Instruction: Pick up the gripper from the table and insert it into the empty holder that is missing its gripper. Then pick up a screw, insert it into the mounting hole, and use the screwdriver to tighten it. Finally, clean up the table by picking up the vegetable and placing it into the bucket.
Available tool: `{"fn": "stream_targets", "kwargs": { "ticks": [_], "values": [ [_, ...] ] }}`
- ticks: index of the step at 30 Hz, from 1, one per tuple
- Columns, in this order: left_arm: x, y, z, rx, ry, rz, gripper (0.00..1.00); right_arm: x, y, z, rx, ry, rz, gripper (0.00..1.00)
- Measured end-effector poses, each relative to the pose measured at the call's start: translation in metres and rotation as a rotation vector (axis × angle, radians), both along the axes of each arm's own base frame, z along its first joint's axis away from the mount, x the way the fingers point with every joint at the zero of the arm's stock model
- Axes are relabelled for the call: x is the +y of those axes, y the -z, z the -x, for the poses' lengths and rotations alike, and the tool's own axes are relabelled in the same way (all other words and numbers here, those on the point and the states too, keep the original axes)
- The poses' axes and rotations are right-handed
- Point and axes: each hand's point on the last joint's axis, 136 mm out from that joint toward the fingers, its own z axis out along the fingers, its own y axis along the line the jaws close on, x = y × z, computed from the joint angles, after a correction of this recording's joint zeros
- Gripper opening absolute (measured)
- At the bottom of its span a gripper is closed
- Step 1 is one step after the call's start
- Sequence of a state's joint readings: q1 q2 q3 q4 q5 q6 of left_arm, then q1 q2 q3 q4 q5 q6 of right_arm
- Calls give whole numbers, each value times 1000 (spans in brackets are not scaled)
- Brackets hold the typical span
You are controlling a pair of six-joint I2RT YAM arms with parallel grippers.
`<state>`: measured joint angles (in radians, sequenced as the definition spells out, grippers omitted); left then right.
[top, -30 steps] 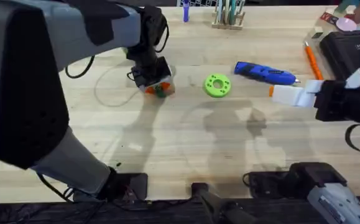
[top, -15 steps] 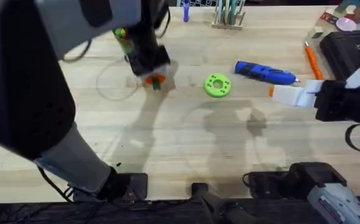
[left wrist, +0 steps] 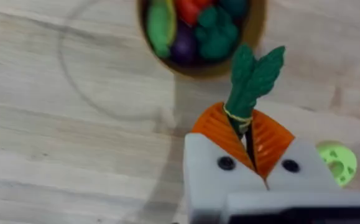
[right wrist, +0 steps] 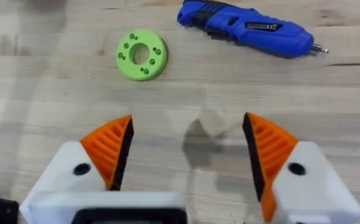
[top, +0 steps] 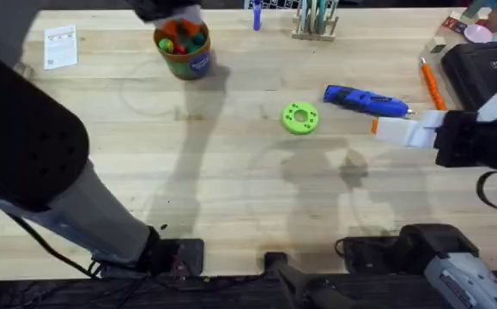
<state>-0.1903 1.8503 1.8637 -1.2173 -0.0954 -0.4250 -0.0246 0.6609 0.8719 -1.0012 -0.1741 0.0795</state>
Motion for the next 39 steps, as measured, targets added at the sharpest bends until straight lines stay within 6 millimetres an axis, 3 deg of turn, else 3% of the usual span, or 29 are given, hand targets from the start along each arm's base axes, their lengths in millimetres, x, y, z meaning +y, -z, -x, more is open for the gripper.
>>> {"fn": "stream_targets", "kwargs": {
  "ticks": [5, 9, 18, 19, 24, 25, 30, 39],
  "values": [
    [40, -8, -26, -89, -63, -2, 14, 0, 0, 0, 0, 0, 0, 991],
    [46, -2, -42, -118, -47, 6, 14, 0, 0, 0, 0, 0, 0, 991],
    [34, 69, -53, 35, 5, 10, 14, 0, 0, 0, 0, 0, 0, 991],
    [34, 71, -53, 40, 11, 8, 58, 0, 0, 0, 0, 0, 0, 991],
    [33, 63, -53, 19, 13, 13, 839, 0, 0, 0, 0, 0, 0, 991],
    [33, 60, -53, 13, 11, 14, 947, 0, 0, 0, 0, 0, 0, 991],
    [34, 39, -43, -8, 13, 16, 985, 0, 0, 0, 0, 0, 0, 991],
    [35, -33, 21, -42, 28, 32, 985, 0, 0, 0, 0, 0, 0, 991]
  ]
}}
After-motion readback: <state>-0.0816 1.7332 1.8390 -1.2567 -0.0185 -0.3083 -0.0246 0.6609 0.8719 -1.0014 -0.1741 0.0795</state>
